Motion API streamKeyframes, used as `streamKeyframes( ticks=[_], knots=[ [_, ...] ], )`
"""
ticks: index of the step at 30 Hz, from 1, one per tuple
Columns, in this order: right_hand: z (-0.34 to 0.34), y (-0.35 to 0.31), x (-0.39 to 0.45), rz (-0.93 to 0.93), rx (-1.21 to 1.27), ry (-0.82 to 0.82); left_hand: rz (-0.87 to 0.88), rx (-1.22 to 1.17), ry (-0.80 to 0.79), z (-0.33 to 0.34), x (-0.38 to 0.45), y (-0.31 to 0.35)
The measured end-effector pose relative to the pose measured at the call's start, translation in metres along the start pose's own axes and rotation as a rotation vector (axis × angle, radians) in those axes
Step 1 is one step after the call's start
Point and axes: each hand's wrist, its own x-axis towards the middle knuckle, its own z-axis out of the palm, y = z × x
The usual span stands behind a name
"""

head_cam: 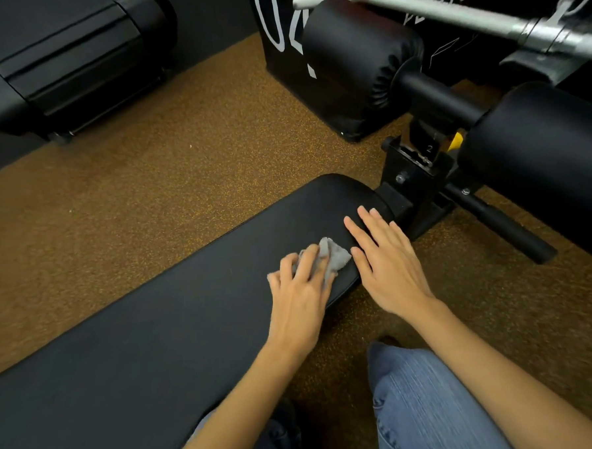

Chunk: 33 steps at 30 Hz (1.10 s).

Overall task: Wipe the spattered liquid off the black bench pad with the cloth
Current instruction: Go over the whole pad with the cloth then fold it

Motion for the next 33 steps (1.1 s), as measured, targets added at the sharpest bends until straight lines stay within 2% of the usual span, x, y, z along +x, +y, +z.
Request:
streamKeyframes(
  ticks=[3, 6, 8, 15, 18, 21, 24, 29, 33],
  knots=[
    [-0.005, -0.016, 0.002, 0.041, -0.035, -0.069, -0.058, 0.069, -0.002, -0.007, 0.028, -0.033],
    [-0.009, -0.042, 0.000, -0.030, 0.054, -0.162, -0.324, 0.027, 0.035, -0.020, 0.050, -0.070],
    [-0.009, -0.061, -0.002, -0.090, 0.117, -0.183, -0.425, 0.014, 0.073, -0.024, 0.045, -0.078],
    [0.012, -0.090, -0.006, -0.052, 0.148, -0.192, -0.194, -0.070, 0.069, -0.015, -0.060, -0.038],
    [0.019, -0.089, -0.010, -0.066, 0.108, -0.191, -0.083, -0.003, 0.014, -0.023, -0.043, -0.065],
    [0.019, -0.087, -0.010, -0.065, 0.108, -0.185, -0.203, 0.085, 0.005, -0.033, -0.005, -0.105],
    [0.021, -0.087, -0.012, -0.089, 0.049, -0.177, -0.360, 0.018, 0.048, -0.038, 0.009, -0.120],
    [0.025, -0.087, -0.013, -0.114, -0.059, -0.186, -0.238, -0.023, 0.104, -0.022, -0.050, -0.076],
    [0.023, -0.086, -0.011, -0.123, -0.038, -0.187, -0.239, 0.022, 0.126, -0.026, -0.047, -0.096]
  ],
)
